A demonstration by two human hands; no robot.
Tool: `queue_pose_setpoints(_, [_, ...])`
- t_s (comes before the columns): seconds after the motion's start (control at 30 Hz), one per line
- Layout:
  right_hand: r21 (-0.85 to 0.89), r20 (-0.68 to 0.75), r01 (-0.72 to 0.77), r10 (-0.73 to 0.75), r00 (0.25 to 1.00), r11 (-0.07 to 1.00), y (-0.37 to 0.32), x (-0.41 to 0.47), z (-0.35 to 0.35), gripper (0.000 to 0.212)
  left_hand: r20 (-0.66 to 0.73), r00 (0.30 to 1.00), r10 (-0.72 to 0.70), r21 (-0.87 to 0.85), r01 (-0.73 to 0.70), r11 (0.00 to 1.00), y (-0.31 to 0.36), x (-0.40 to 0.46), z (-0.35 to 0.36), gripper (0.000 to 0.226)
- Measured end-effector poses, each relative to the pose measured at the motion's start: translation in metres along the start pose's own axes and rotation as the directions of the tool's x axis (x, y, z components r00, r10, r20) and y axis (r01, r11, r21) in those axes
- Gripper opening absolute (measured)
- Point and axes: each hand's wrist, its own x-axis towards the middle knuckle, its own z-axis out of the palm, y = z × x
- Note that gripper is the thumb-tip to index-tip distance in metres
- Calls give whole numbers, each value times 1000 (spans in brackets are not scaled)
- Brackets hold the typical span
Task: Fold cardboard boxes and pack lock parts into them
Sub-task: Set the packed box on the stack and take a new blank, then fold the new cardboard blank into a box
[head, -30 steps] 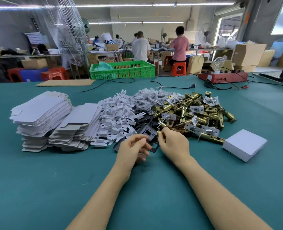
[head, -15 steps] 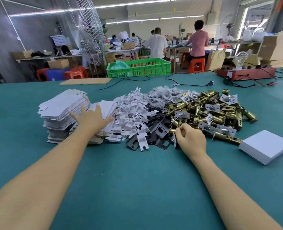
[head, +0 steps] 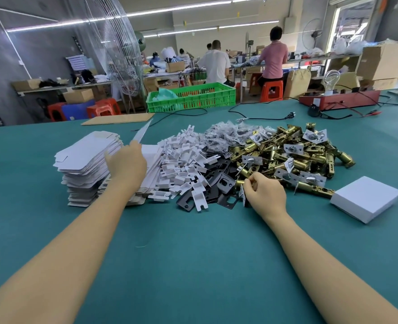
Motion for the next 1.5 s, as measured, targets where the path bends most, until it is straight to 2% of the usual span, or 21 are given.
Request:
queue_pose_setpoints(0.1, [103, -19, -18, 20, 1000, 995, -1, -1, -1, 26, -279, 953, 115, -136, -158, 978, 42, -33, -5, 15])
queue_pose_setpoints(0.17, [183, -16, -65, 69, 997, 981, -1, -1, -3, 30, -434, 864, 255, -119, -336, 934, 74, -67, 3, 15])
queue_pose_setpoints(0.2, [222, 8, -95, 95, 995, 970, -2, -2, -4, 33, -467, 820, 331, -97, -420, 903, 89, -85, 8, 20])
queue_pose_setpoints(0.27, [310, 85, -155, 136, 987, 938, -5, -6, -9, 38, -457, 762, 459, -33, -530, 847, 112, -116, 21, 27])
queue_pose_setpoints(0.33, [410, 143, -239, 197, 970, 880, -6, -10, -14, 39, -406, 735, 544, 13, -590, 807, 125, -136, 30, 36])
queue_pose_setpoints(0.43, [621, 225, -369, 294, 929, 692, -4, -15, -19, 45, -311, 739, 598, -13, -633, 774, 131, -145, 38, 40])
queue_pose_setpoints(0.5, [680, 253, -381, 288, 924, 626, -5, -17, -21, 43, -258, 743, 617, -55, -649, 759, 133, -145, 39, 37])
queue_pose_setpoints(0.57, [669, 244, -361, 267, 932, 649, -7, -20, -21, 31, -206, 748, 631, -135, -660, 739, 131, -148, 39, 21])
queue_pose_setpoints(0.63, [704, 256, -384, 290, 922, 598, -6, -18, -23, 19, -101, 738, 667, -327, -658, 679, 127, -152, 44, 38])
queue_pose_setpoints(0.7, [766, 271, -409, 328, 905, 496, -4, -15, -27, 13, -59, 758, 650, -571, -560, 600, 121, -153, 45, 47])
queue_pose_setpoints(0.73, [788, 271, -409, 338, 901, 460, -2, -13, -30, 14, -47, 801, 597, -664, -472, 580, 119, -153, 41, 48])
queue_pose_setpoints(0.8, [808, 243, -376, 323, 914, 454, -2, -11, -36, 16, -89, 916, 392, -769, -313, 557, 116, -149, 37, 55])
queue_pose_setpoints(0.87, [802, 202, -327, 288, 936, 500, -5, -12, -39, 17, -45, 975, 218, -854, -150, 498, 114, -144, 32, 64])
queue_pose_setpoints(0.9, [795, 179, -302, 272, 945, 526, -8, -13, -39, 16, 43, 983, 180, -908, -37, 417, 114, -141, 29, 69])
queue_pose_setpoints(0.97, [782, 133, -246, 231, 964, 573, -15, -18, -37, 19, 209, 957, 199, -958, 160, 240, 115, -140, 26, 73])
queue_pose_setpoints(1.0, [779, 114, -215, 204, 972, 590, -21, -21, -36, 22, 246, 943, 225, -958, 200, 206, 117, -140, 26, 67])
queue_pose_setpoints(1.13, [800, 131, -186, 136, 982, 571, -38, -29, -33, 26, 249, 923, 293, -964, 208, 166, 124, -146, 24, 33])
queue_pose_setpoints(1.33, [838, 186, -211, 101, 977, 504, -47, -32, -33, 28, 228, 919, 321, -974, 211, 87, 123, -143, 16, 34])
queue_pose_setpoints(1.5, [880, 233, -240, 68, 970, 410, -51, -30, -31, 32, 258, 913, 315, -965, 256, 49, 118, -134, 18, 17])
